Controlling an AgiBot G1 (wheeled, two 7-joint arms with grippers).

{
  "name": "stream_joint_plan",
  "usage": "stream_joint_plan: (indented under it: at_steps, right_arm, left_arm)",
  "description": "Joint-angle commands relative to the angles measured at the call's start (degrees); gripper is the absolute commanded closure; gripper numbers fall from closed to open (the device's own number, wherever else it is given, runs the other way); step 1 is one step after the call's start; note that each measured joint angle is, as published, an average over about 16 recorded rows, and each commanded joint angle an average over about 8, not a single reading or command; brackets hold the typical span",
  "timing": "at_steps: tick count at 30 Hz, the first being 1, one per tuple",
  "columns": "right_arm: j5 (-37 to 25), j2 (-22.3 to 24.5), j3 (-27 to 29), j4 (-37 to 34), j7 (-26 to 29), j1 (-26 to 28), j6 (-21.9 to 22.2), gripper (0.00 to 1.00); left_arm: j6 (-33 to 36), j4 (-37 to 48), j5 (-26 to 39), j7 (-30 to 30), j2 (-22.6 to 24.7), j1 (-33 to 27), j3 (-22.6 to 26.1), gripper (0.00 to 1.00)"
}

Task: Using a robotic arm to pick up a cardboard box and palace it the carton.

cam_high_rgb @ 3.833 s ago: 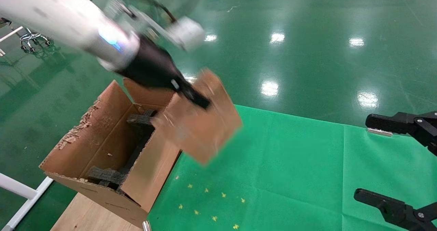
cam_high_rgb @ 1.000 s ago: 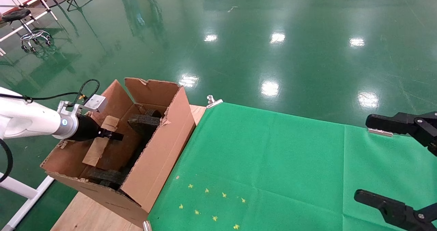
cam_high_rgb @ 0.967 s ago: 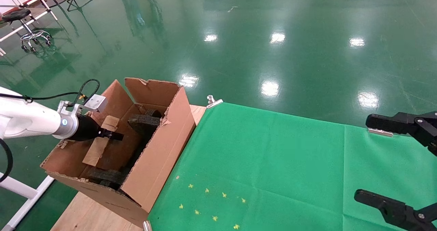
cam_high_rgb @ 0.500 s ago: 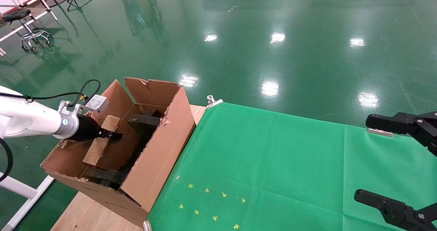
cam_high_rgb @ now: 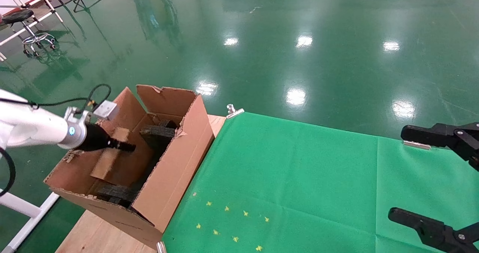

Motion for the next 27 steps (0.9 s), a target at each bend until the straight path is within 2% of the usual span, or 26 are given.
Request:
stream_joint_plan:
  at_steps: [1,10,15,21,27]
  right_arm:
    - [0.0,0.0,0.0,0.0,0.0,0.0,0.0,0.0]
    - [0.0,0.0,0.0,0.0,0.0,0.0,0.0,0.0]
    - [0.0,0.0,0.0,0.0,0.0,0.0,0.0,0.0]
    - [0.0,0.0,0.0,0.0,0.0,0.0,0.0,0.0]
    - [0.0,0.0,0.0,0.0,0.0,0.0,0.0,0.0]
  left_arm:
    - [-0.5,0.0,0.6,-0.1,0.2,-0.6,0.4,0.0]
    - [8.9,-10.6,-5.4,5.2,-5.6,-6.2,-3.5,0.0]
    - [12.4,-16.8,-7.3,6.2,-8.4,-7.7,-4.7,0.0]
    - [13.3,-18.7,-7.7,6.2,-9.1,-7.7,-5.0,0.0]
    - [14.7,-21.6,-10.2,7.3,-9.3,-5.2,-7.2,0.0]
